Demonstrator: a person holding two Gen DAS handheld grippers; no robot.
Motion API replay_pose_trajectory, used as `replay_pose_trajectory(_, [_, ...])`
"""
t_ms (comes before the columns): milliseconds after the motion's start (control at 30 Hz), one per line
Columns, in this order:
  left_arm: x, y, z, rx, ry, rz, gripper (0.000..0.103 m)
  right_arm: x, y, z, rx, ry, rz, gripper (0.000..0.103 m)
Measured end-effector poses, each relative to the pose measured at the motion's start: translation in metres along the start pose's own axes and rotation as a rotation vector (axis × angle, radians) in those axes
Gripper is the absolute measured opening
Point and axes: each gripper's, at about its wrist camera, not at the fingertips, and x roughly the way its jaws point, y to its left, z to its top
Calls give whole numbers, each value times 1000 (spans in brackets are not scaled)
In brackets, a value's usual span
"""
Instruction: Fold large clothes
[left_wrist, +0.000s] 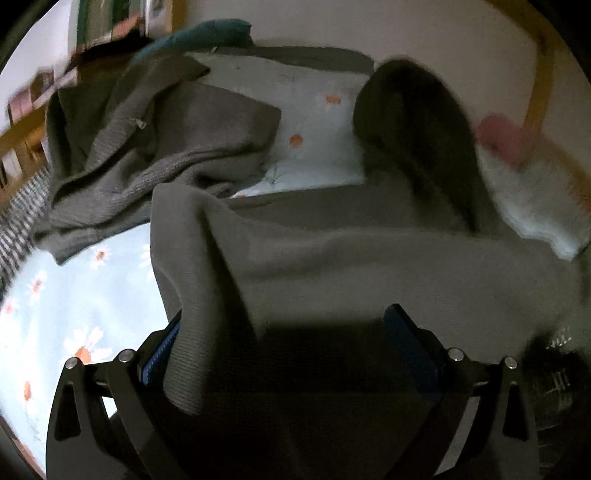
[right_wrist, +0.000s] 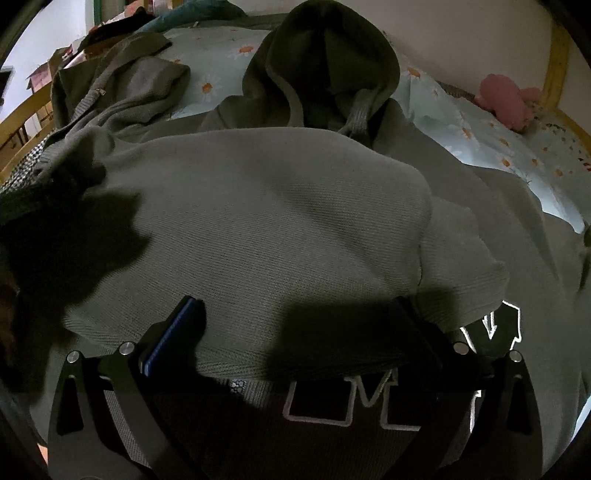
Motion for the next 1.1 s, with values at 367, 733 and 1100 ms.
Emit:
replay_pose_trajectory(367, [-47,46,-24,-114,-17,63,98,1,-1,0,-5,-8,25,100])
replay_pose_trajectory(733, [-102,68,-11,-213,-144,-106,97,1,2,0,-8,-10,14,100])
replay_pose_trajectory(1100, [-21,-40,-40,126,1,-61,98,-9,-3,-11,-30,-66,107,100])
